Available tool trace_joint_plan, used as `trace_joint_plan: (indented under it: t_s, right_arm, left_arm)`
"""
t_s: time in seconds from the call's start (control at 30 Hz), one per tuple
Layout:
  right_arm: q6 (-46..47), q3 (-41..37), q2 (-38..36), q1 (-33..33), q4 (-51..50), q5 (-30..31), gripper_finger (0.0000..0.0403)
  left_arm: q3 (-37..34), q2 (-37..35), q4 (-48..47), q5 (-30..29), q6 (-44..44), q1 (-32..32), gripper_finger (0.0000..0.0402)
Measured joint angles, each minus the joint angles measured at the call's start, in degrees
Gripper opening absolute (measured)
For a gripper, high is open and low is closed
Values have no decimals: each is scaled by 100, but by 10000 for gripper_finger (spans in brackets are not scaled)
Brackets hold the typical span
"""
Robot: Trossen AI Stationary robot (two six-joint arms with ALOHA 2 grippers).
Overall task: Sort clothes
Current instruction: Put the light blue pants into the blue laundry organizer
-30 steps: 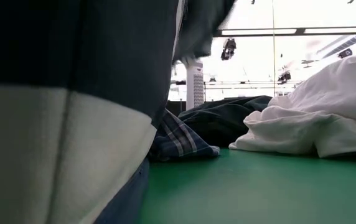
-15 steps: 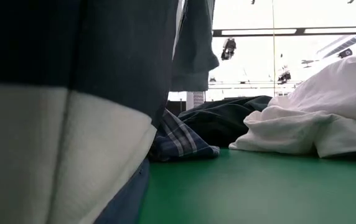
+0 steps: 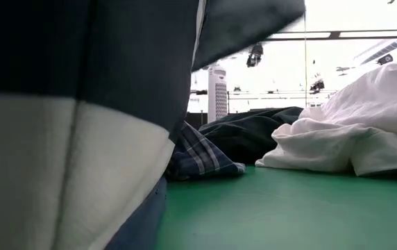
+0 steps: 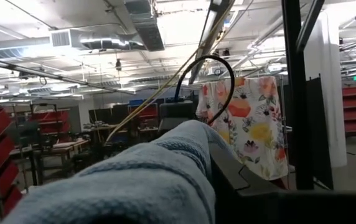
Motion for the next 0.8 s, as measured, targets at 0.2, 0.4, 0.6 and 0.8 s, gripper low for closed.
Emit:
trace_joint_plan:
  t_s: [0.2,0.4,0.6,0.8]
  right_arm:
    - [-135,0,122,47,52,-16,159]
    - [-404,-7,143,60,328,225,20]
    - [-817,-9,-240,58,491,895,12]
    - [-909,-12,-477,104,605,803,11]
  left_arm:
    - [0,0,3,-9,-38,0,7]
    - [0,-9,20,-74,-51,2,7]
    - [2,-186,-466,-727,20,8,7]
    - [-2,-219,-510,-597,-348,0,7]
